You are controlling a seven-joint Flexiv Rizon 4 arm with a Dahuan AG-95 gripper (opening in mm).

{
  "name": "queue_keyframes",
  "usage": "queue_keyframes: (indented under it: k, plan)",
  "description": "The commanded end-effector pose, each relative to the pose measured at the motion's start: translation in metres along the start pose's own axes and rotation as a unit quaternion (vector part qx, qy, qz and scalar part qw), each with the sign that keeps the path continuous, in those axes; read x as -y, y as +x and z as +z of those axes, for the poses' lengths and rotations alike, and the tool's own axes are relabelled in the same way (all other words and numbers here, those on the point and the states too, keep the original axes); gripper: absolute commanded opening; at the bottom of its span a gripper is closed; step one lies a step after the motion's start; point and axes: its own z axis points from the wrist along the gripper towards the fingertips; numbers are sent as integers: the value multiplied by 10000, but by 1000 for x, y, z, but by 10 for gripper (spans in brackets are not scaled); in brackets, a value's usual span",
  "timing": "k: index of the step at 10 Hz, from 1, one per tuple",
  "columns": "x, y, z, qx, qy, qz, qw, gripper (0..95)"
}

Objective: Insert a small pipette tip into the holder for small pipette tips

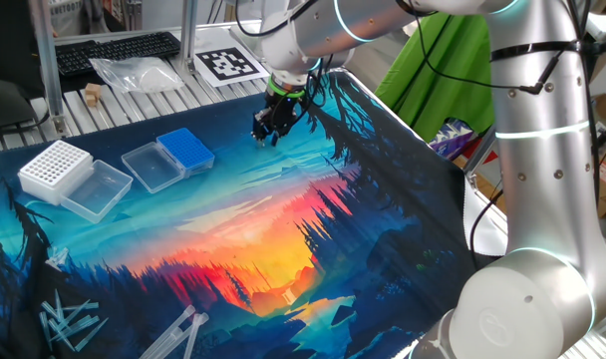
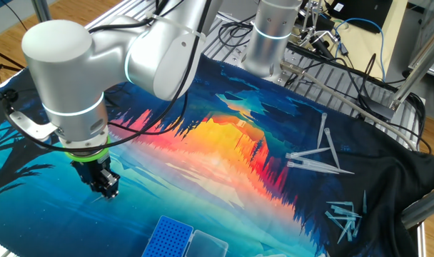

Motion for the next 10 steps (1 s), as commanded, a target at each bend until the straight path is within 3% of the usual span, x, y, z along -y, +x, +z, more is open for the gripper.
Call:
queue_keyframes:
  k: [1, 3, 4, 10]
  plan:
    - [0, 0, 0, 9, -3, -5, 10000, 380]
    - [0, 0, 0, 10, -3, -3, 10000, 380]
    - [0, 0, 0, 12, -3, -11, 10000, 190]
    - [0, 0, 0, 13, -3, -20, 10000, 190]
